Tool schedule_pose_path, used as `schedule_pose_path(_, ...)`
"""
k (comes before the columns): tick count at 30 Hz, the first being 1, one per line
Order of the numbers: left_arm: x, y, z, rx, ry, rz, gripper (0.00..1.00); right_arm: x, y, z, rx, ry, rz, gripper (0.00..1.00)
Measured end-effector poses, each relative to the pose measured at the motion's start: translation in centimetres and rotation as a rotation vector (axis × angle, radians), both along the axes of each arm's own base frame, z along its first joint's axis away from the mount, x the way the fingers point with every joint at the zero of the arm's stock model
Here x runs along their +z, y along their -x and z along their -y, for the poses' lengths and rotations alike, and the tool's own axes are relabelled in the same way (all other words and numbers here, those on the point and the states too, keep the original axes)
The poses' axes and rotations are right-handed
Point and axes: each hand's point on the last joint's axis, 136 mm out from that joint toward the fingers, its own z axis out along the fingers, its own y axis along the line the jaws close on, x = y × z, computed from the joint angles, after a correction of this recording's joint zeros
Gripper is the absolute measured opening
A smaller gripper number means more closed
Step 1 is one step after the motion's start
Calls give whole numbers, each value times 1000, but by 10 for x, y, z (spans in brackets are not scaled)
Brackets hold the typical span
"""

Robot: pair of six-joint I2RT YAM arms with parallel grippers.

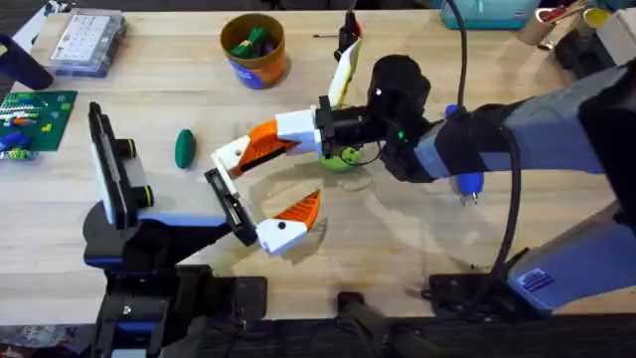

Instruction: Pick up the gripper from the table and insert it into the empty holder that is missing its gripper. Then pick up a screw, insert it into the mounting hole, and use the screwdriver to tighten it. Finally, clean up the table by picking up the vegetable and placing it into the bucket.

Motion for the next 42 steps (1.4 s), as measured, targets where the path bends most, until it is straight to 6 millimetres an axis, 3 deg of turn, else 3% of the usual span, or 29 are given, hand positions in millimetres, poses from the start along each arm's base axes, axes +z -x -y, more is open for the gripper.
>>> schedule_pose_path(4, 0, 0, 0, 0, 1, -1, 985, 0, 0, 0, 0, 0, -1, 41)
schedule_pose_path(8, 0, 0, 0, -2, -3, 5, 985, -4, 0, 0, -9, 11, -6, 405)
schedule_pose_path(10, 0, 1, 0, -4, -5, 9, 985, -6, 0, 0, -15, 17, -12, 531)
schedule_pose_path(22, 0, 1, 0, -5, -5, 9, 985, -7, -2, 1, -23, 18, -13, 598)
schedule_pose_path(27, 0, 13, 9, -89, 2, 0, 985, -6, -7, 2, -45, 15, -9, 642)
schedule_pose_path(31, 0, 17, 10, -112, 5, -3, 985, -6, -13, 6, -64, 15, -13, 718)
schedule_pose_path(38, 0, 19, 11, -125, 6, -6, 985, -6, -26, 15, -105, 16, -12, 978)
schedule_pose_path(42, 0, 19, 11, -125, 6, -6, 985, -6, -34, 21, -126, 16, -12, 995)
